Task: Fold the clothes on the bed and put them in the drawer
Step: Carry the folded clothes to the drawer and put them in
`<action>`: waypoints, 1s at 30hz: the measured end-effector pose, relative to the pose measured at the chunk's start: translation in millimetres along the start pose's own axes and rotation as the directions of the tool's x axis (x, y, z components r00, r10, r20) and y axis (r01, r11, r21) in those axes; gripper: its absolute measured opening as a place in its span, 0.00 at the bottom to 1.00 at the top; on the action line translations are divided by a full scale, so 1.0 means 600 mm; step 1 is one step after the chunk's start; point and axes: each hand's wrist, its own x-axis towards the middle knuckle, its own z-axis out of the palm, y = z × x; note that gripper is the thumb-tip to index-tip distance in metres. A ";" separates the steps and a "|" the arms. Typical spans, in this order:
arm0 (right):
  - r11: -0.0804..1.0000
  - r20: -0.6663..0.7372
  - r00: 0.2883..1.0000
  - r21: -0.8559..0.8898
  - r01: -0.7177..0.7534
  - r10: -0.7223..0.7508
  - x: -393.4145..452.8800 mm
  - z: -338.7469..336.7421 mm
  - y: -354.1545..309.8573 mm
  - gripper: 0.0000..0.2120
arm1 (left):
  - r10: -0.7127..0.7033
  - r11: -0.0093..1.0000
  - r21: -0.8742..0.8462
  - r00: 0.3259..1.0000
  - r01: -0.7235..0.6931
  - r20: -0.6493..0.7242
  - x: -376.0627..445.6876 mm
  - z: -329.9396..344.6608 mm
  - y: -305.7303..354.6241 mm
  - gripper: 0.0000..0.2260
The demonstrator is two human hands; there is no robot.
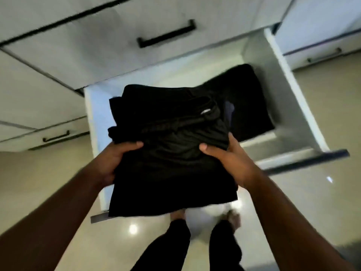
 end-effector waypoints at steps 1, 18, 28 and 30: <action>0.999 0.049 0.999 -0.051 -0.004 0.006 0.064 0.032 -0.004 0.19 | 0.019 0.999 -0.042 0.997 -0.022 -0.071 0.036 -0.038 0.014 0.35; 0.405 0.362 0.784 -0.901 0.155 0.505 0.201 0.001 0.181 0.30 | -0.023 0.428 0.890 0.982 -0.158 0.185 0.175 -0.057 -0.249 0.46; -0.078 0.441 0.644 -0.786 0.614 0.624 0.191 -0.041 0.115 0.42 | -0.071 -0.167 0.951 0.965 -0.260 0.252 0.177 -0.042 -0.248 0.36; -0.137 0.427 0.680 -0.780 0.610 0.596 0.257 -0.023 0.078 0.40 | 0.042 -0.265 0.938 0.969 -0.223 0.242 0.224 -0.052 -0.195 0.34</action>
